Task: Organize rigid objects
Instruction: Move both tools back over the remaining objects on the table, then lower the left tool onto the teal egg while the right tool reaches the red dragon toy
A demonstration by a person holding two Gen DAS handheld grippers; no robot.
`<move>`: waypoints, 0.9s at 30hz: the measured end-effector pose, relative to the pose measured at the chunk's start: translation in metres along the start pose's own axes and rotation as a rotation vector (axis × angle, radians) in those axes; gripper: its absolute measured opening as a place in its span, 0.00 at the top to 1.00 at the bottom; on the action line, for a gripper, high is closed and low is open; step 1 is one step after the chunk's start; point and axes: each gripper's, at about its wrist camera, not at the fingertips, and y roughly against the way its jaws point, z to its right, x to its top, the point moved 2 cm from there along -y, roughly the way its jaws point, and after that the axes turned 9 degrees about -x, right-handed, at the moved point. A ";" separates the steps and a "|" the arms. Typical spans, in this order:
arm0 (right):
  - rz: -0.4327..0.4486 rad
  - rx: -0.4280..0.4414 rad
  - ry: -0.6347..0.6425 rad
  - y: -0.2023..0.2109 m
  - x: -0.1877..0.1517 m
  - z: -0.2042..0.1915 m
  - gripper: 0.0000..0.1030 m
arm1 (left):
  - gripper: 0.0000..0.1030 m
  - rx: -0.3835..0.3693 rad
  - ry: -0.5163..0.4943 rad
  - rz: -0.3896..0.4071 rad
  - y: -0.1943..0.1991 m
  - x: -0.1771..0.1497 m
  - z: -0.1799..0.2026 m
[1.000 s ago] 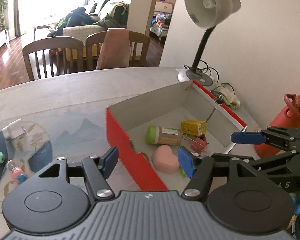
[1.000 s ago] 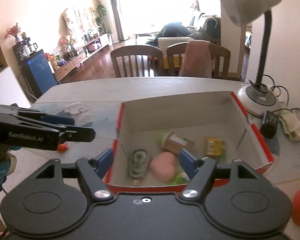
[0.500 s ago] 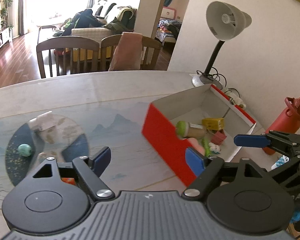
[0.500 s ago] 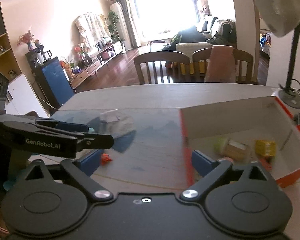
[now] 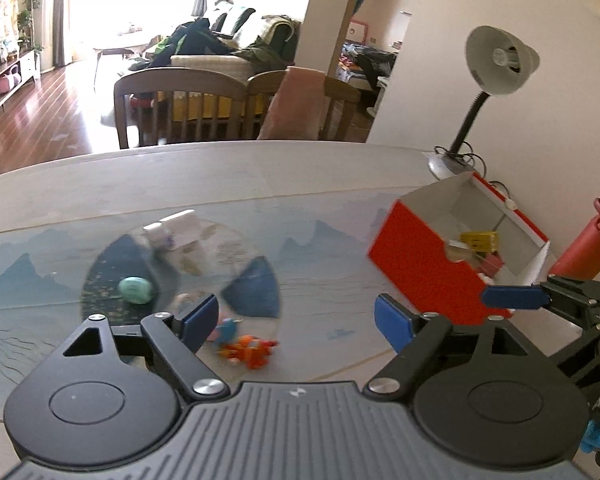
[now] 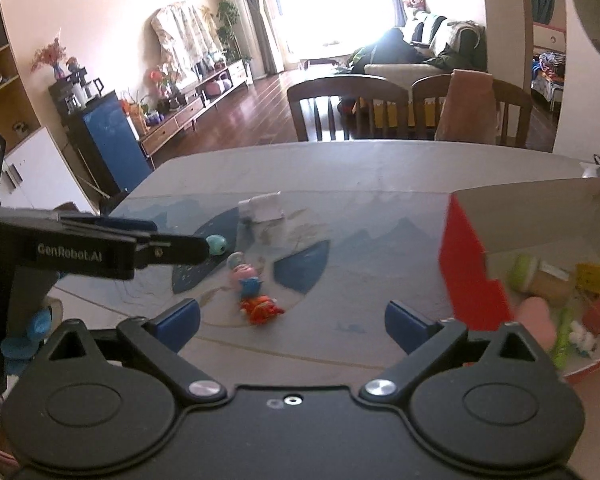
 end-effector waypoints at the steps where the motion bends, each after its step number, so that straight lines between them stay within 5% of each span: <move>1: -0.003 -0.003 0.005 -0.003 0.000 -0.005 0.04 | 0.08 0.007 0.000 0.003 0.001 -0.001 -0.006; 4: -0.014 -0.010 0.021 -0.012 0.000 -0.020 0.04 | 0.01 0.026 0.002 0.018 0.002 -0.002 -0.024; 21: -0.112 -0.061 0.135 -0.097 -0.009 -0.068 0.10 | 0.01 0.221 0.237 0.005 -0.041 -0.016 -0.156; 27: -0.159 -0.081 0.180 -0.124 -0.015 -0.073 0.14 | 0.01 0.264 0.206 -0.022 -0.073 -0.023 -0.173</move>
